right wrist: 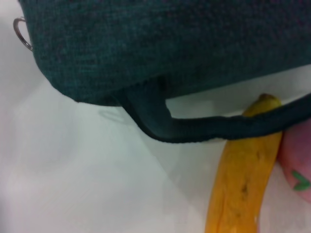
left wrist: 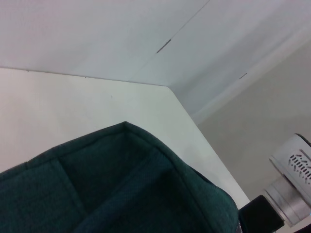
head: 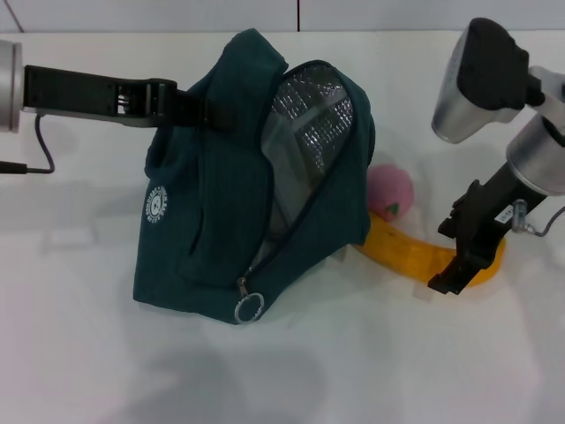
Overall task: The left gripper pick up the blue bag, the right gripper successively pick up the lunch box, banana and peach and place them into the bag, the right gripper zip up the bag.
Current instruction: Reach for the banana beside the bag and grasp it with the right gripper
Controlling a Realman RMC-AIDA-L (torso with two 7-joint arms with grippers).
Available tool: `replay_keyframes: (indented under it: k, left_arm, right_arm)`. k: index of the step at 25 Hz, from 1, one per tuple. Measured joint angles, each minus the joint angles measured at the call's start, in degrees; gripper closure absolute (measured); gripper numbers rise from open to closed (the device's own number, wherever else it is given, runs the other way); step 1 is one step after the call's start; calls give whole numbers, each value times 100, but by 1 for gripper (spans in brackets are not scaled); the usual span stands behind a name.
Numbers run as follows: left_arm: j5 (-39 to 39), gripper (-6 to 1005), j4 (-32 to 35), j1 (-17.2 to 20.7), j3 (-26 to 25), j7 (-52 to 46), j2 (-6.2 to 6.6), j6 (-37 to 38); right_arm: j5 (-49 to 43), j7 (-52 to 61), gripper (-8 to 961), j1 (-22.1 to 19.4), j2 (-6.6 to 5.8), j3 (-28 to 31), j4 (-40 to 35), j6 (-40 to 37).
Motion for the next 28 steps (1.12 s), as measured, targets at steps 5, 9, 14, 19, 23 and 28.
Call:
replay_keyframes:
  k: [5,9,14,19,23,28]
  left_arm:
    - [0,956,0,18,0,2,0,0]
    - [-1,956,-5,15,0,2,0,2]
    - [-2,956,-9,12,0,7,0,7]
    - [-14,956,-9,21,0,14,1,9]
    - [-20,956,-30,34,1,21,0,10]
    - [-49,956,-86,36,0,29,0,18]
  right_arm:
    - [67,-108,89,-23,3,-141,9,166]
    - [145,-176,89,-83,4,-254,35,369]
    - [338,-268,91,-98,11,-331,271,558]
    - [388,-292,94,-102,13,-444,434,741]
    - [388,-294,96,-122,13,-471,451,827]
    - [383,-276,99,-128,12,-506,453,860]
